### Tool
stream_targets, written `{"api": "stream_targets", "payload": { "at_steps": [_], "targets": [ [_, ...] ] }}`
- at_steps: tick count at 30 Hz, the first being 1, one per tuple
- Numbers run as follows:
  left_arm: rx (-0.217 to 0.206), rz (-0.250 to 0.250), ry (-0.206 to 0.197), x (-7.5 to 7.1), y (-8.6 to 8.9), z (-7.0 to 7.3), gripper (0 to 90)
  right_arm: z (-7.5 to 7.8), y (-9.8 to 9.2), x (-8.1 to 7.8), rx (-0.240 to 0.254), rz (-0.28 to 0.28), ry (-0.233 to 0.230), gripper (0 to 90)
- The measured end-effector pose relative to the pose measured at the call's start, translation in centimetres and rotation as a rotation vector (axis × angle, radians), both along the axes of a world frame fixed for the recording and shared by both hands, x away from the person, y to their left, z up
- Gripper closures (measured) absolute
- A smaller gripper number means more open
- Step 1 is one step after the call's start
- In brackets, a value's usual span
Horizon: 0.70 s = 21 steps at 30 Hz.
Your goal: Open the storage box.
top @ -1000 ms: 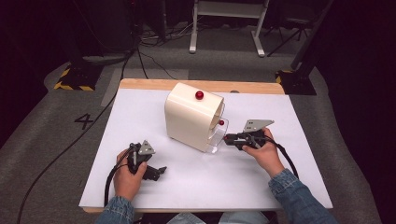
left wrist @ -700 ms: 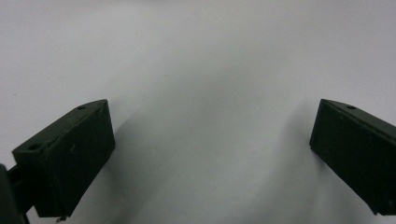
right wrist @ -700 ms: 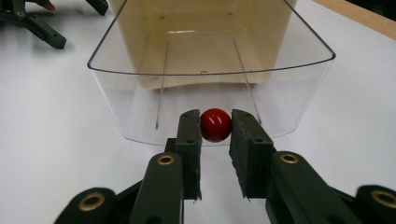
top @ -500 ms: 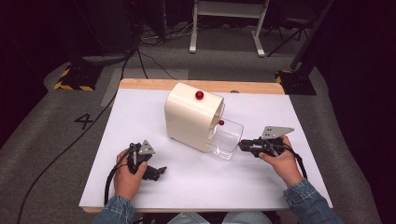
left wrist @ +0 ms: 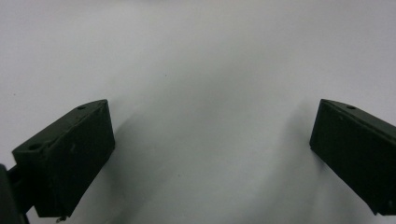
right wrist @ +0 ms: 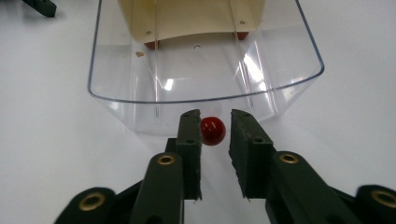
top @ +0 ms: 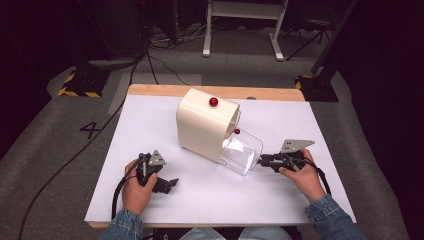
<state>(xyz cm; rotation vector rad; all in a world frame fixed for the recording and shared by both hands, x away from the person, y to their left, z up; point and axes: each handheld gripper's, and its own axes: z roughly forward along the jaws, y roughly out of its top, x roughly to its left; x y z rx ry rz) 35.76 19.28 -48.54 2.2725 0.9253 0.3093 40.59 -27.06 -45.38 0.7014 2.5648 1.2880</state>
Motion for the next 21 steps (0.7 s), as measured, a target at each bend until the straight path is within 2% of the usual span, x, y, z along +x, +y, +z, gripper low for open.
{"api": "stream_targets", "payload": {
  "at_steps": [5,12,17,21],
  "targets": [
    [-0.001,0.0,0.001,0.0,0.0,0.0,0.0,-0.4,-0.2,-0.2,-0.009,-0.014,0.0,68.4],
    [-0.004,0.002,0.004,0.0,0.0,0.0,0.0,0.3,-0.6,-1.0,0.011,-0.028,-0.018,61.9],
    [-0.002,0.002,0.002,0.0,0.0,0.0,0.0,1.3,-0.7,-1.9,0.035,-0.037,-0.025,59.7],
    [-0.001,0.0,-0.001,0.0,0.0,0.0,0.0,2.9,-0.7,-2.2,0.057,-0.036,-0.045,59.6]
  ]
}}
